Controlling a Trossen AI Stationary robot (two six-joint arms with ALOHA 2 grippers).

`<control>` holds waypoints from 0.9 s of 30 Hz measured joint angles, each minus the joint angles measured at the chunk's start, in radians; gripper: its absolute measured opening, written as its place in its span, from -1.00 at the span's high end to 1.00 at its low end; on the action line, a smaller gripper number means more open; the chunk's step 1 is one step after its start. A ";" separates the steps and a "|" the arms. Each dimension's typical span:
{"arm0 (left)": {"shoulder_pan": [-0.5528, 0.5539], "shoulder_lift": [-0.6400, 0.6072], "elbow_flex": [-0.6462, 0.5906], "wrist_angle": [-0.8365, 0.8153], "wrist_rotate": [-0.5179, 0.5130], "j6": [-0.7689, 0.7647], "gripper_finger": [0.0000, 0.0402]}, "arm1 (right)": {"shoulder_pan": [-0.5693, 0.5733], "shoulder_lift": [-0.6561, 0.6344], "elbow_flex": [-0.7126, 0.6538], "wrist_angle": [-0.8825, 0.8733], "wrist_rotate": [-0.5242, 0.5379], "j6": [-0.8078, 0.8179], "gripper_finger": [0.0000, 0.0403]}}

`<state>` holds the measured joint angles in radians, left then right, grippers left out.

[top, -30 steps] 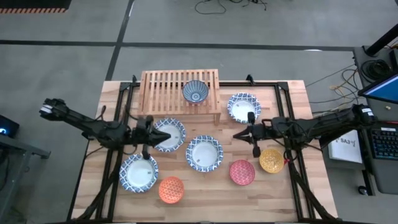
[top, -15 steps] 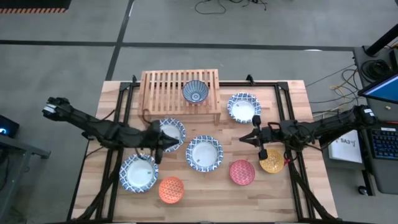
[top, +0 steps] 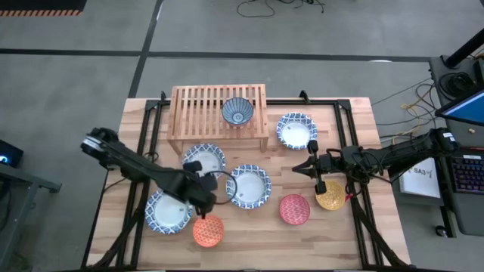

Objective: Place and stack bowls onto a shelf
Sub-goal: Put the white pattern bowl on the shelf

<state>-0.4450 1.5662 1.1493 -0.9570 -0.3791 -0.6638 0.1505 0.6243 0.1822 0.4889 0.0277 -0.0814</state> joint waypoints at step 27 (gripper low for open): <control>0.005 0.137 -0.075 0.058 -0.062 0.053 0.15 | 0.000 0.001 0.000 -0.013 0.000 -0.005 0.96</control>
<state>-0.4399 1.7032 1.0741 -0.8992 -0.4408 -0.6112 0.1505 0.6250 0.1822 0.4759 0.0277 -0.0868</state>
